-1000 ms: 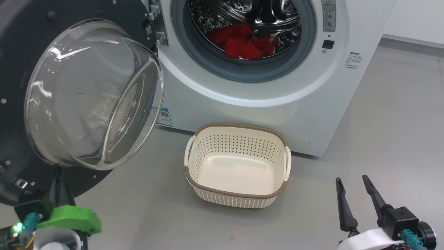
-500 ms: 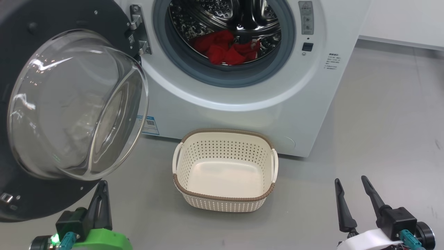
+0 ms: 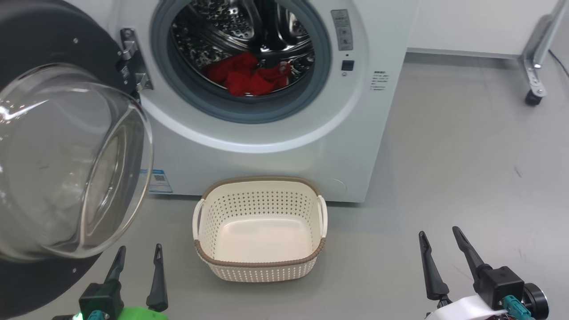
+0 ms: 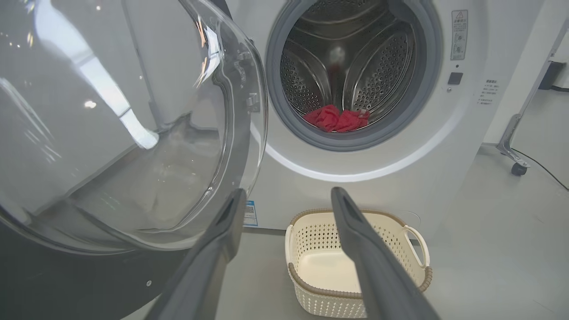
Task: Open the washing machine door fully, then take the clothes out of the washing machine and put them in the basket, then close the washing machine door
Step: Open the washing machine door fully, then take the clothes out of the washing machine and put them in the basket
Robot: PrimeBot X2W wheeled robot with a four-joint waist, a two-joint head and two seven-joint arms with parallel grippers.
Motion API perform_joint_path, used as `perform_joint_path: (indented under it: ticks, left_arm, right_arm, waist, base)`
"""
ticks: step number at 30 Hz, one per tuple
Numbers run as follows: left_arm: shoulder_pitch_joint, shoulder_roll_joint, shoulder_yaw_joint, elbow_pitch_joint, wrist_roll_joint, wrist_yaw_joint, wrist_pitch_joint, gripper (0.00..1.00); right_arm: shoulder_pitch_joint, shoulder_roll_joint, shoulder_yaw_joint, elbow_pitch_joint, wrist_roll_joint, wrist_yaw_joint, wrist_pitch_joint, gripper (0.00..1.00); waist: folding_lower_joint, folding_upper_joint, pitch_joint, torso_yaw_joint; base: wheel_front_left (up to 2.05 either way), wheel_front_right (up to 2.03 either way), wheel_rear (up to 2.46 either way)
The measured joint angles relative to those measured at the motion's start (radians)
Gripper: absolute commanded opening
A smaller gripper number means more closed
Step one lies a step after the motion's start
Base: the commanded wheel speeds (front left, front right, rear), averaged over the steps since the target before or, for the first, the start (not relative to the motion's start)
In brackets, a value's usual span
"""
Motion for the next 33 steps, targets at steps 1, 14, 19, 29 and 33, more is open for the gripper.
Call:
perform_joint_path:
  ticks: [1, 14, 19, 29, 33]
  left_arm:
    - [0.000, 0.000, -0.002, -0.002, 0.000, 0.000, 0.000, 1.00]
    - [0.042, 0.002, -0.049, -0.034, -0.026, 0.022, 0.018, 1.00]
    - [0.042, 0.004, -0.072, -0.039, -0.006, 0.027, 0.028, 1.00]
    - [0.045, 0.004, -0.095, -0.063, 0.001, 0.035, 0.035, 1.00]
    - [0.045, 0.004, -0.098, -0.066, 0.003, 0.038, 0.040, 1.00]
  right_arm:
    - [0.000, 0.000, 0.001, 0.000, 0.000, 0.001, 0.000, 1.00]
    - [0.002, 0.001, -0.005, -0.005, 0.000, -0.002, 0.000, 1.00]
    - [0.007, 0.002, -0.019, -0.011, 0.001, -0.003, 0.000, 1.00]
    - [0.017, 0.002, -0.019, -0.020, 0.001, -0.003, 0.000, 1.00]
    - [0.020, 0.002, -0.020, -0.023, 0.001, -0.003, 0.000, 1.00]
  waist:
    - [0.0000, 0.0000, -0.002, -0.009]
    - [0.0000, 0.0000, -0.019, -0.113]
    - [0.0000, 0.0000, -0.018, -0.126]
    - [0.0000, 0.0000, -0.014, -0.132]
    - [0.0000, 0.0000, -0.012, -0.131]
  base:
    - [0.00, 0.00, 0.00]
    - [0.00, 0.00, 0.00]
    - [0.00, 0.00, 0.00]
    - [0.00, 0.00, 0.00]
    - [0.00, 0.00, 0.00]
